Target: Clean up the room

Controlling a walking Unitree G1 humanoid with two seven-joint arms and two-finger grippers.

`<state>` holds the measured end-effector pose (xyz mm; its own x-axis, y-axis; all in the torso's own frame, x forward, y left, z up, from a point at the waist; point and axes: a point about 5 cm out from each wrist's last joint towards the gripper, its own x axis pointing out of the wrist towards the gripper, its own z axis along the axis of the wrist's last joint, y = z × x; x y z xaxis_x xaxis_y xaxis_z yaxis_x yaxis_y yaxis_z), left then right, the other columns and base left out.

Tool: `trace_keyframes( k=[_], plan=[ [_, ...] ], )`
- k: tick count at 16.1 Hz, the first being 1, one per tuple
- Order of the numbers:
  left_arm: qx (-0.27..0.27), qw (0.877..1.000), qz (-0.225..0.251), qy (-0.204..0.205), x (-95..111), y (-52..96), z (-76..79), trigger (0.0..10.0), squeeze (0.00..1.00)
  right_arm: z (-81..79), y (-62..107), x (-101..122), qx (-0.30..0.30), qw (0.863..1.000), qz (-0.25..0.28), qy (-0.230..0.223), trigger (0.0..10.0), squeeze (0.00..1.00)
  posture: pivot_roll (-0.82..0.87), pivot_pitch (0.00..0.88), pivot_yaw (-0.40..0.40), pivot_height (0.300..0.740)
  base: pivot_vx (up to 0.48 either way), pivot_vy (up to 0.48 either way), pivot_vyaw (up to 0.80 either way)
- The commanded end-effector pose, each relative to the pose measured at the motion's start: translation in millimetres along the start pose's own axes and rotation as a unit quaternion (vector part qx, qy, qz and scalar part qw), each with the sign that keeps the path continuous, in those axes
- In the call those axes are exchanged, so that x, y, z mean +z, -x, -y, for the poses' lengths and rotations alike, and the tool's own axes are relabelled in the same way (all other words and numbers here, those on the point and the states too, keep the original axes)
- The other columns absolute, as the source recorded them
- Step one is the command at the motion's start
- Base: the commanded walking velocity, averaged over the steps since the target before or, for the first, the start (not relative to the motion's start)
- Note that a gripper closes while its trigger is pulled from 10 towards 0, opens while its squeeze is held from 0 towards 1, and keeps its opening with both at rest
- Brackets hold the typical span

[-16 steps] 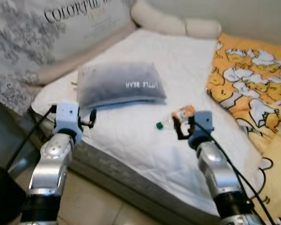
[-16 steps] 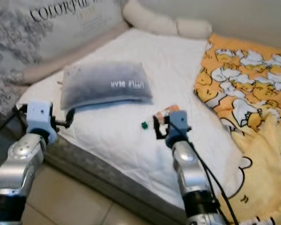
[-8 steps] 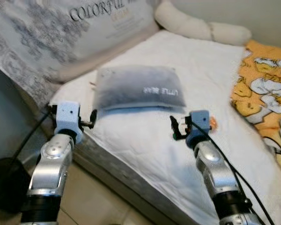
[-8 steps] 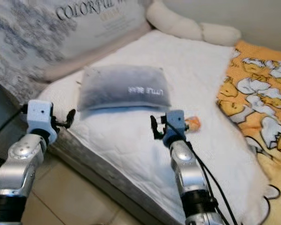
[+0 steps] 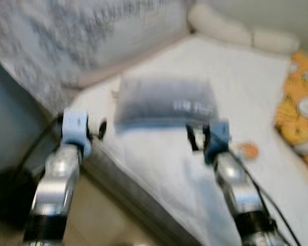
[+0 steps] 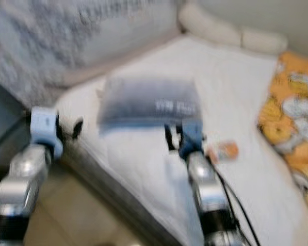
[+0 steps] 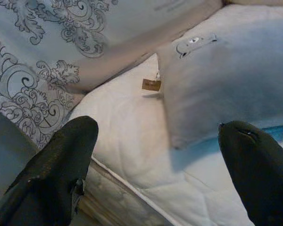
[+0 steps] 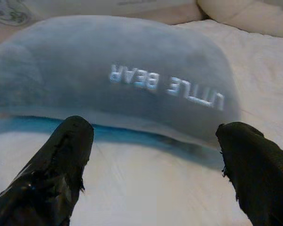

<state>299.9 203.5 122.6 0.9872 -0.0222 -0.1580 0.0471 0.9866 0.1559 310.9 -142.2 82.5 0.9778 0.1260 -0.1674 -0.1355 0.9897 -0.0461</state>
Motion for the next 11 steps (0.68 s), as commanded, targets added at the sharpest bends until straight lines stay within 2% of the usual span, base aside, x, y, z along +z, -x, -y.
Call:
trace_keyframes(
  k=[1, 3, 5, 6, 7, 8, 10, 11],
  plan=[
    [-0.018, 1.0, 0.004, -0.002, 2.6, 1.0, 9.7, 10.0, 0.0, 13.9, 5.0, -1.3, -0.018, 1.0, 0.0, 0.004, 10.0, 0.0, 0.1, 0.0, 0.008, 0.74, 0.296, 0.0, 0.0],
    [-0.021, 1.0, -0.005, 0.001, -4.1, 8.7, 12.3, 10.0, 0.0, 19.4, 11.5, -3.5, -0.025, 1.0, 0.0, -0.01, 10.0, 0.0, 0.09, 0.0, 0.008, 0.74, 0.289, 0.0, 0.0],
    [-0.026, 1.0, -0.013, -0.002, -9.0, 13.9, 14.7, 10.0, 0.0, 21.0, 15.4, -6.5, -0.014, 1.0, -0.004, 0.004, 10.0, 0.0, 0.1, 0.0, 0.003, 0.74, 0.135, 0.0, 0.0],
    [-0.044, 0.999, -0.014, -0.011, -9.3, 15.5, 16.3, 10.0, 0.0, 25.2, 13.7, -5.5, -0.003, 1.0, -0.006, 0.021, 10.0, 0.11, 0.11, 0.0, -0.012, 0.74, 0.0, 0.0, 0.0],
    [-0.053, 0.998, -0.016, -0.016, -9.4, 16.3, 17.0, 10.0, 0.0, 27.3, 12.6, -4.0, 0.004, 1.0, -0.005, 0.029, 10.0, 0.11, 0.11, 0.0, -0.015, 0.74, 0.0, 0.0, 0.0],
    [-0.072, 0.997, -0.021, -0.032, -10.1, 17.5, 18.0, 10.0, 0.0, 33.0, 7.8, -2.1, 0.015, 0.998, -0.014, 0.054, 10.0, 1.0, 0.12, 0.0, -0.022, 0.74, 0.0, 0.0, 0.0],
    [-0.111, 0.991, -0.032, -0.064, -12.2, 18.4, 17.8, 10.0, 0.0, 46.3, -6.0, 0.9, 0.052, 0.989, -0.057, 0.126, 10.0, 1.0, 0.13, 0.0, -0.033, 0.74, 0.0, 0.0, 0.0],
    [-0.139, 0.986, -0.044, -0.084, -14.2, 19.0, 16.1, 10.0, 0.0, 52.8, -14.3, 2.3, 0.091, 0.975, -0.087, 0.184, 10.0, 1.0, 0.14, 0.0, -0.037, 0.74, 0.0, 0.0, 0.0]
  ],
)
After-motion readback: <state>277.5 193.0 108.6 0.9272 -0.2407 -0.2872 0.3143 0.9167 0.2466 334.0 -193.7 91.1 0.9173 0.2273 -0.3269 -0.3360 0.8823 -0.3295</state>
